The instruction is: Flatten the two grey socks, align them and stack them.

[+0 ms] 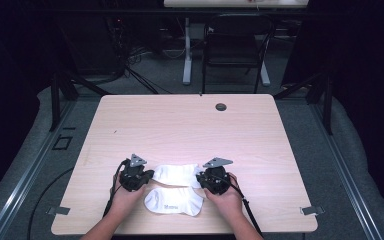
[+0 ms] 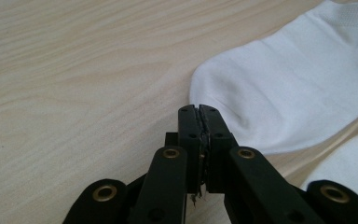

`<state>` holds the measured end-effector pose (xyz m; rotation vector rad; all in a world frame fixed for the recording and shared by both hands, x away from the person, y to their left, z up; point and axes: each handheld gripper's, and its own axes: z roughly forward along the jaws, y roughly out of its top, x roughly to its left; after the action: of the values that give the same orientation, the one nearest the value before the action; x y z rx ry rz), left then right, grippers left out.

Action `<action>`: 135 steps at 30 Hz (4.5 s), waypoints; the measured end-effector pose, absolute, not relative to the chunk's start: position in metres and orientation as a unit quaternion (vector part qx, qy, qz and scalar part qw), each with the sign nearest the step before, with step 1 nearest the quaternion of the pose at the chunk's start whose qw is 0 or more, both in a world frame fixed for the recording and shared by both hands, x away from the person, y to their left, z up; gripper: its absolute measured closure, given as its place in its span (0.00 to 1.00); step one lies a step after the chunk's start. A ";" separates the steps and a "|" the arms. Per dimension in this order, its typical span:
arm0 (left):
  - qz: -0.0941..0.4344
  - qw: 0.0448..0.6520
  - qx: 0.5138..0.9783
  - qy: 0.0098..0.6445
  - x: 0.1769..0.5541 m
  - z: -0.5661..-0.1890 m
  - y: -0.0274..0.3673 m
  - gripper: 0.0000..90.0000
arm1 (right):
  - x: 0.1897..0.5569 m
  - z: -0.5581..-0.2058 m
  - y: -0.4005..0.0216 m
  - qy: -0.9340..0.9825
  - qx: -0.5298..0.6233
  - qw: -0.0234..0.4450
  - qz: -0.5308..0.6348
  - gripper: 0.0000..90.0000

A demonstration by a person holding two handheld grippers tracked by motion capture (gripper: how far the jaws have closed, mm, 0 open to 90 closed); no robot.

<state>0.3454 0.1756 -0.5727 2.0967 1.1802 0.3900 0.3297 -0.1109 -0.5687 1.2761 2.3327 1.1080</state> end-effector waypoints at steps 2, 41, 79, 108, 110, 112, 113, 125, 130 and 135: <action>0.150 0.346 0.805 0.458 0.345 -0.573 0.177 0.97 | 0.325 -0.561 -0.110 0.806 0.431 0.118 0.389 0.87; 0.156 0.370 0.793 0.459 0.357 -0.557 0.185 0.73 | 0.310 -0.551 -0.119 0.813 0.419 0.123 0.384 0.78; 0.125 0.347 0.820 0.438 0.369 -0.566 0.171 0.99 | 0.350 -0.561 -0.118 0.807 0.445 0.111 0.373 0.96; 0.136 0.392 0.822 0.390 0.328 -0.522 0.177 0.99 | 0.302 -0.513 -0.123 0.804 0.401 0.133 0.418 0.96; 0.135 0.392 0.824 0.386 0.322 -0.522 0.178 0.99 | 0.295 -0.513 -0.124 0.806 0.399 0.130 0.418 0.96; 0.131 0.393 0.824 0.387 0.318 -0.522 0.179 0.99 | 0.289 -0.513 -0.124 0.807 0.398 0.127 0.417 0.96; 0.132 0.392 0.824 0.386 0.316 -0.522 0.180 0.99 | 0.286 -0.513 -0.125 0.808 0.397 0.127 0.416 0.96; 0.121 0.399 0.823 0.386 0.300 -0.528 0.182 0.99 | 0.267 -0.517 -0.129 0.808 0.395 0.121 0.420 0.96; 0.116 0.396 0.826 0.385 0.295 -0.532 0.181 0.99 | 0.264 -0.521 -0.130 0.807 0.399 0.119 0.419 0.96; 0.111 0.390 0.830 0.382 0.291 -0.538 0.181 0.99 | 0.260 -0.526 -0.132 0.808 0.403 0.114 0.415 0.96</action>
<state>0.2913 0.1815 -0.5380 2.1102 0.9718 0.2812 0.2600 -0.1323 -0.5258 1.1805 2.3700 1.2161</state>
